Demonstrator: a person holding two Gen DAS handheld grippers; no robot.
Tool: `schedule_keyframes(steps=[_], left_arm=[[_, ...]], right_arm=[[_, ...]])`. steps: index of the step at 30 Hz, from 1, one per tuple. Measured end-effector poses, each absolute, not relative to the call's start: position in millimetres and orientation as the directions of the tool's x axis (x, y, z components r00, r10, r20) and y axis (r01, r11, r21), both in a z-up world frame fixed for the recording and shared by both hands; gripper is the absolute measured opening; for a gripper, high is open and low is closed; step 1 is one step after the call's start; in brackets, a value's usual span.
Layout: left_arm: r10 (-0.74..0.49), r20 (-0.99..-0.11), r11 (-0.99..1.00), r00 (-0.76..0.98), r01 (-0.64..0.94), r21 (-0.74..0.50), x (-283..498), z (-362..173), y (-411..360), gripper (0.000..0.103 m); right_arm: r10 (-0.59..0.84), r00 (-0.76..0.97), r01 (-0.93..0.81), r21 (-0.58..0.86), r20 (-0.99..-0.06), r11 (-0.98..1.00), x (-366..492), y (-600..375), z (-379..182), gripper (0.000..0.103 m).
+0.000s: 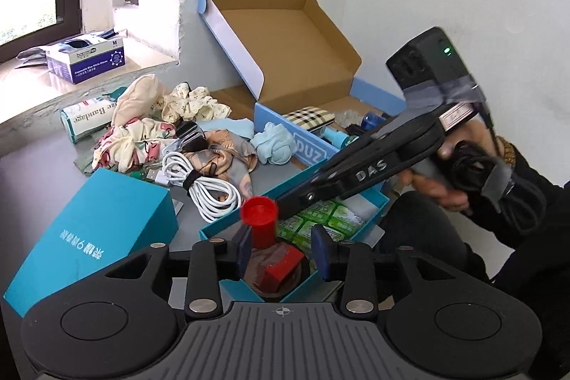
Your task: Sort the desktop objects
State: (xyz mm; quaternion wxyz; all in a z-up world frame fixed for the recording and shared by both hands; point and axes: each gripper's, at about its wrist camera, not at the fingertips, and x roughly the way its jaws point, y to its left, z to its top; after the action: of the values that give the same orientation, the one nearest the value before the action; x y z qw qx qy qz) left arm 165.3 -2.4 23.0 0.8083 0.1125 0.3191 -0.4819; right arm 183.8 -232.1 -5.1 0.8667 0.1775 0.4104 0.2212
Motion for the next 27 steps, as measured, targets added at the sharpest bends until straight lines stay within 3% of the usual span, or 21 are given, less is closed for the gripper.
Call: schedule_keyframes(steps=[8,12,21,22,23,27], left_arm=[[-0.722,-0.6,0.513,0.345,0.849,-0.128,160.0,24.9,7.9,0.044],[-0.724,-0.595,0.518,0.35,0.845,-0.134,160.4,23.3,10.1,0.053],[-0.733,-0.59,0.5,0.339,0.856,-0.13,156.1,21.5,7.9,0.053],[-0.732,-0.591,0.499,0.339,0.857,-0.127,156.0,21.5,7.0,0.053],[-0.734,-0.589,0.497,0.337,0.858,-0.128,156.2,21.1,6.4,0.053],[-0.748,-0.58,0.485,0.323,0.863,-0.144,149.9,17.1,7.5,0.058]], right_arm=[[0.581,0.52,-0.292,0.509,-0.626,0.81,185.1,-210.1,-5.0,0.012],[0.581,0.554,-0.307,0.502,-0.596,0.808,181.1,-214.5,9.8,0.013],[0.618,0.531,-0.293,0.559,-0.579,0.776,185.2,-225.4,16.1,0.014],[0.629,0.526,-0.292,0.573,-0.572,0.766,184.7,-226.1,15.2,0.022],[0.631,0.528,-0.301,0.57,-0.568,0.764,183.1,-224.8,15.8,0.039],[0.566,0.569,-0.327,0.468,-0.596,0.821,178.6,-209.4,25.8,0.044]])
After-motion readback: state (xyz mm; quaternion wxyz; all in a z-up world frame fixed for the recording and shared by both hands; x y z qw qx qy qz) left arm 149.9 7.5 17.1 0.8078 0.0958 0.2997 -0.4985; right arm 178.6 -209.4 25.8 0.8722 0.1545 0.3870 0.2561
